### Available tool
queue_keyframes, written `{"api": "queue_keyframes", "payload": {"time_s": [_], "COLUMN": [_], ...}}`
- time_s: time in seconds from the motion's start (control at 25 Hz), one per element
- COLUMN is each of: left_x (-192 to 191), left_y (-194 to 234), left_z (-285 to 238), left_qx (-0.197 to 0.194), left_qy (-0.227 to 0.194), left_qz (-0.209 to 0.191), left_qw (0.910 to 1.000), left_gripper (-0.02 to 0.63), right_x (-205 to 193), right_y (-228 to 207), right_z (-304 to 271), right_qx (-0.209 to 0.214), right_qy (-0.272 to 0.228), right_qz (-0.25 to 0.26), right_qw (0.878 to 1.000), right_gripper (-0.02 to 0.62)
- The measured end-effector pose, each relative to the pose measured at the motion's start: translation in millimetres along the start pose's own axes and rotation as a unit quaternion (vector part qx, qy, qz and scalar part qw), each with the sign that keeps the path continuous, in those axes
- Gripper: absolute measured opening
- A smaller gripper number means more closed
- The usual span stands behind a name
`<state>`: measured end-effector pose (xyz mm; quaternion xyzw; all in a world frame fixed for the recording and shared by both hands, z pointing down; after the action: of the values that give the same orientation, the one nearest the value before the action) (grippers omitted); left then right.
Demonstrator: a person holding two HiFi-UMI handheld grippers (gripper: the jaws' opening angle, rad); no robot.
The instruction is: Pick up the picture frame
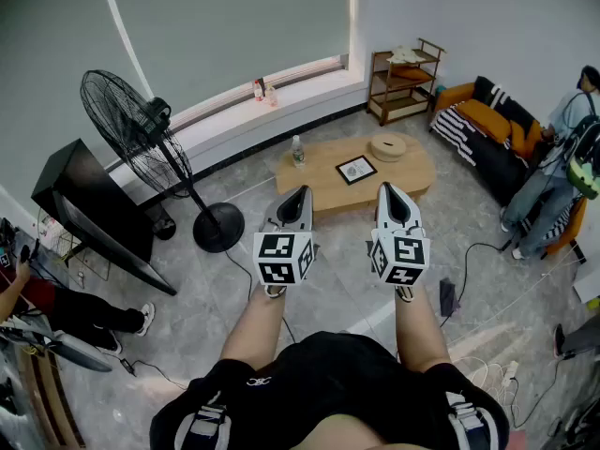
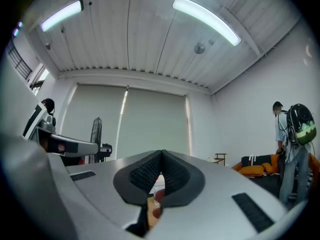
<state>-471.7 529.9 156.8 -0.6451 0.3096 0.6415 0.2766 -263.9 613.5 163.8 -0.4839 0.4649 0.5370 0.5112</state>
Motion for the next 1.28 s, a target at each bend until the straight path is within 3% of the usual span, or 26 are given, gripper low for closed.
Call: {"api": "queue_keyframes", "payload": {"time_s": [0.6, 1.28], "left_x": [-4, -2], "left_y": [-21, -74], "left_z": [-66, -149], "left_qx": [-0.008, 0.004], "left_qy": [0.013, 0.016], "left_qz": [-0.003, 0.002], "left_qw": [0.9999, 0.9999], "left_gripper": [0.014, 0.015], "right_x": [-6, -8], "right_y": [-51, -148], "right_z": [-33, -68], "right_qx": [0.006, 0.010], "right_qy": [-0.001, -0.001], "right_qz": [-0.024, -0.029], "right_qw": [1.000, 1.000], "right_gripper": [0.016, 0.017]}}
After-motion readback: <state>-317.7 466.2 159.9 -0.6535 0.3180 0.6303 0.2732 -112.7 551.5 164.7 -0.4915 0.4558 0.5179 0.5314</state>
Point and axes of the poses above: the fingertips, and each gripper's own axes: z backward along the fingers, y to its left, x out of its top, the point moved 10 cm from there along z, backward along the fingers, and after that the axes turned 4 degrees about x, right-handed, at the moved point
